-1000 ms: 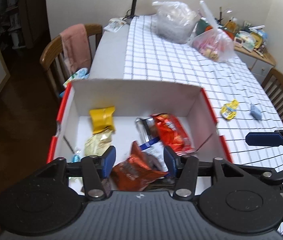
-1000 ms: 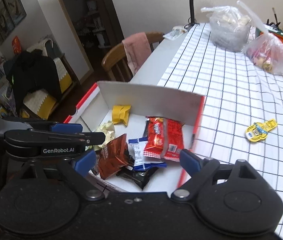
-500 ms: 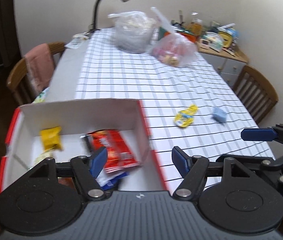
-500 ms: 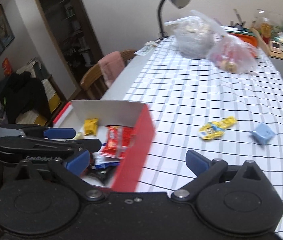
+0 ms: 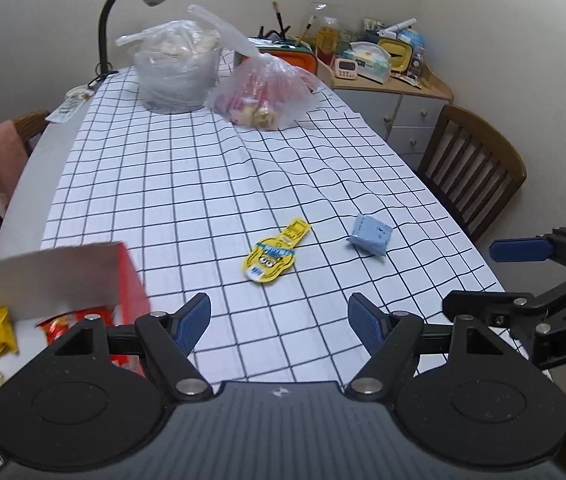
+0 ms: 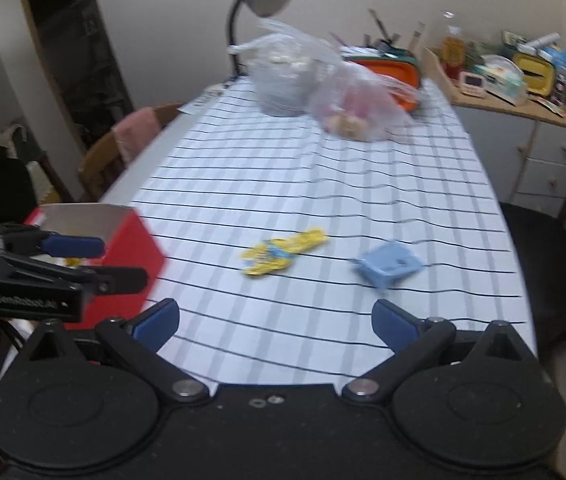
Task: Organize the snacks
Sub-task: 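Withdraw both tools from the box toward the yellow and light-blue packets, then grasp the yellow Minion packet with the left tool while the right grasps the light-blue packet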
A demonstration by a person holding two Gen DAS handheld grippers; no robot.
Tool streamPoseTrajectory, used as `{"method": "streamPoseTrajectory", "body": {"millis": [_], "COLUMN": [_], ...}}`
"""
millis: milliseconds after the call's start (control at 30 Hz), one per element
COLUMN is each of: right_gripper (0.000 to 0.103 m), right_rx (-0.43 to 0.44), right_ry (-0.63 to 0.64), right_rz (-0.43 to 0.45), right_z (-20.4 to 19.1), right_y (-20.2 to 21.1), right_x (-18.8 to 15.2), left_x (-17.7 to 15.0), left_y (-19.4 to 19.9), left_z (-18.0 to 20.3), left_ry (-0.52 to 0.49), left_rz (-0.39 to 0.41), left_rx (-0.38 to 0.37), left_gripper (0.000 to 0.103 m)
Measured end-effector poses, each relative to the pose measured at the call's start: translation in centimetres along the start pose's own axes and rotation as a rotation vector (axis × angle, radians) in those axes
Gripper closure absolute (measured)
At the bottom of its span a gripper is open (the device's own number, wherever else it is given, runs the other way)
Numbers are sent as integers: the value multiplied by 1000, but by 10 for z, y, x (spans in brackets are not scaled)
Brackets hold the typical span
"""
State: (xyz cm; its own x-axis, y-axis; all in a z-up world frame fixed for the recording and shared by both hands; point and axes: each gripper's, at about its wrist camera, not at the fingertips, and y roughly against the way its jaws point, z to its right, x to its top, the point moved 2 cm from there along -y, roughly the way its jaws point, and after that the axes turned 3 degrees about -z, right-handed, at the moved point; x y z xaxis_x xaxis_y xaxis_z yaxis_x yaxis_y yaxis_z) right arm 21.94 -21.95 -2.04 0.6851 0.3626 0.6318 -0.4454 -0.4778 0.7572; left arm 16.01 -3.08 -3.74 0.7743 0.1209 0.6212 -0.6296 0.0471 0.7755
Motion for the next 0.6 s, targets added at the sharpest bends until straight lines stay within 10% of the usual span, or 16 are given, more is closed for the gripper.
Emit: {"method": "streamPoseTrajectory", "body": {"millis": [600], "right_gripper": [0], "right_rx": [-101], "right_ry": [-188], "right_rz": [-145], "right_z": [95], "right_y": [-99], "right_x": [35], "left_x": [39], "left_y": [-137], "left_z": [21], "left_ry": [-92], "left_rz": [-178], "left_rx": [49], "left_gripper": [28]}}
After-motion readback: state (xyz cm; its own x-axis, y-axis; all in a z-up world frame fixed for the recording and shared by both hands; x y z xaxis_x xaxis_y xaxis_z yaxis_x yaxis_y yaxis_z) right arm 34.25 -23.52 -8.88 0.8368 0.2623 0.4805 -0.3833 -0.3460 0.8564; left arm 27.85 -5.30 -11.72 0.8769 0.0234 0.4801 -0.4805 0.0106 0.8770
